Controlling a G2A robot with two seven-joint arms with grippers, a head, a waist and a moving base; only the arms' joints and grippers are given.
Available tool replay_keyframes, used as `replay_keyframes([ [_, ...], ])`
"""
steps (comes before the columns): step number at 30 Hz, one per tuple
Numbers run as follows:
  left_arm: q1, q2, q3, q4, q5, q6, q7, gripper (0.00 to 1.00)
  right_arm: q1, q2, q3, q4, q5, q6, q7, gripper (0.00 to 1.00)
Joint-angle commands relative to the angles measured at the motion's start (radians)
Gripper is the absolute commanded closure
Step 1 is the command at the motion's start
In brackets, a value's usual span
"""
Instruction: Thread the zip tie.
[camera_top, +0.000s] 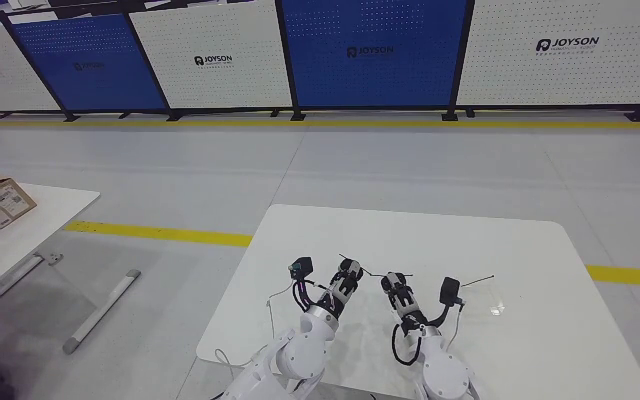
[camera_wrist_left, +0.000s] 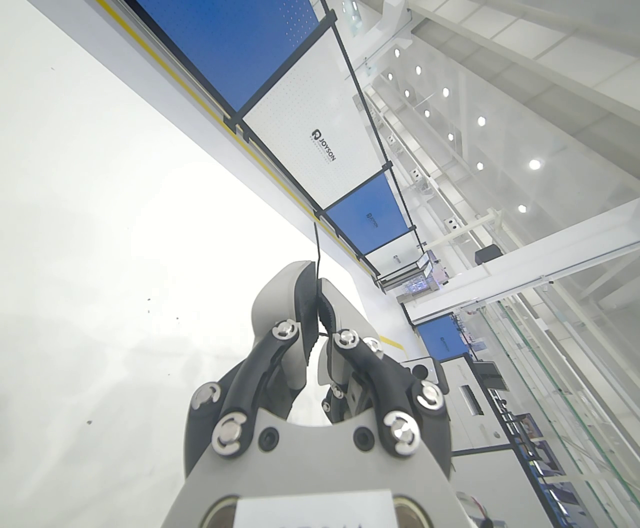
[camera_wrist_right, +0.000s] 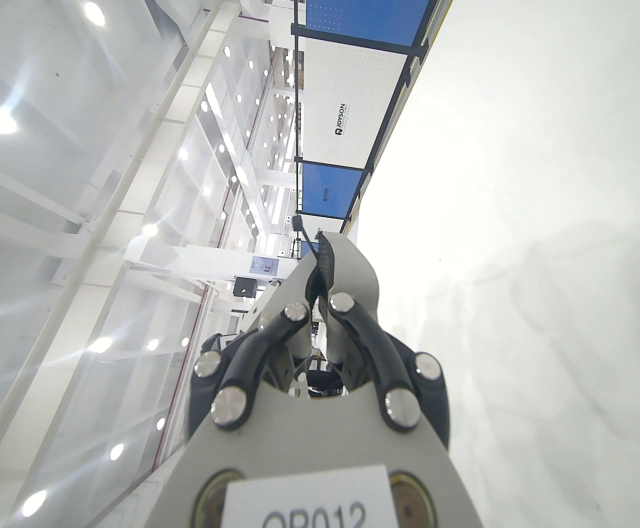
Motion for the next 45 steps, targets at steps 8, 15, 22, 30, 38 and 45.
replay_keyframes([
  [8,0.0,0.0,0.0,0.0,0.0,0.0,0.0,1.0,-0.01,0.0,0.005,-0.01,0.0,-0.011,-0.006,1.0],
  [15,0.0,0.0,0.0,0.0,0.0,0.0,0.0,1.0,-0.013,0.001,0.005,-0.012,-0.004,-0.007,-0.008,1.0],
  [22,0.0,0.0,0.0,0.0,0.0,0.0,0.0,1.0,-0.009,-0.001,0.003,-0.008,-0.004,-0.001,-0.006,1.0],
  [30,0.0,0.0,0.0,0.0,0.0,0.0,0.0,1.0,-0.013,0.0,0.006,-0.011,-0.002,-0.012,-0.009,1.0],
  [38,0.0,0.0,0.0,0.0,0.0,0.0,0.0,1.0,-0.011,-0.001,0.005,-0.012,-0.004,-0.007,-0.006,1.0],
  [45,0.0,0.0,0.0,0.0,0.0,0.0,0.0,1.0,-0.006,-0.002,0.0,-0.01,-0.008,0.006,-0.006,1.0],
])
